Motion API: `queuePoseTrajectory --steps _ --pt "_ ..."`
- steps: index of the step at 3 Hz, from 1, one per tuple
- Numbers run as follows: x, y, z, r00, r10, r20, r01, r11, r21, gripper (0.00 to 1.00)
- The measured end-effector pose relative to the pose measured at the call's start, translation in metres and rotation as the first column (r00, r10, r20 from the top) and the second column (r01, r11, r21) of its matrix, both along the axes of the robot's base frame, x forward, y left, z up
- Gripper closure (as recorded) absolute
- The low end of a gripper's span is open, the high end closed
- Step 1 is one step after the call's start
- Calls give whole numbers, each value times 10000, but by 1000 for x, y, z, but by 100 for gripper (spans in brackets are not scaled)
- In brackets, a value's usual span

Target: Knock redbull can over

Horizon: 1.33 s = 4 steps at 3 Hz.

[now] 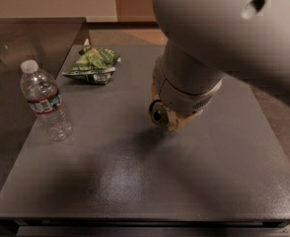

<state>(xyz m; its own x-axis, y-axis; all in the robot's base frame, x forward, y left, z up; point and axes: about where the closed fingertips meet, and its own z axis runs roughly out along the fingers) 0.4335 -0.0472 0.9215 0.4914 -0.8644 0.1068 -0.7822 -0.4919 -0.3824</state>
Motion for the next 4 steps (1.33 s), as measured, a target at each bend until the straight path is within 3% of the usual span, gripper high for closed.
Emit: queuePoseTrajectory --steps 3,4 --pt "2 -3 -47 9995 314 -63 -319 9913 -1274 13" --pt "1 -2 -44 9995 327 13 -322 9913 -1274 0"
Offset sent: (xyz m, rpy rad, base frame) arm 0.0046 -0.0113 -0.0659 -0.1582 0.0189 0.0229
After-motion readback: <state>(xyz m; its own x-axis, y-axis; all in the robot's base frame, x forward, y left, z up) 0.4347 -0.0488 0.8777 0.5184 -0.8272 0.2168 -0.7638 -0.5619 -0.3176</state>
